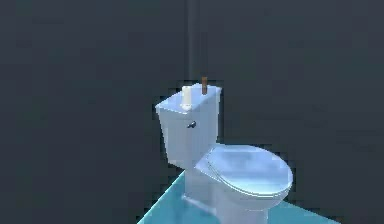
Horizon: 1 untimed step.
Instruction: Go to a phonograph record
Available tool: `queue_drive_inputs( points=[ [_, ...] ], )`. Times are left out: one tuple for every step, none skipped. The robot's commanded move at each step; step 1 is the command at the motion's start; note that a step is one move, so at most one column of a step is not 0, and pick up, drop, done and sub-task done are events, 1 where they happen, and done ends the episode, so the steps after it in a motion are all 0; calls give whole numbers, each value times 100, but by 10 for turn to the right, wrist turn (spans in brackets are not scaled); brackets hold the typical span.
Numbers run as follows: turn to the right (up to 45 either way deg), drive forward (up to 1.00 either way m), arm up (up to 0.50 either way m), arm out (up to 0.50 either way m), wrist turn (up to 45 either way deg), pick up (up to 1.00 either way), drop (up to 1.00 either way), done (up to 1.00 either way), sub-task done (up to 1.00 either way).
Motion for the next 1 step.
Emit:
queue_drive_inputs(
  points=[
    [450, 0, 0, 0, 0, 0, 0, 0, 0]
  ],
)
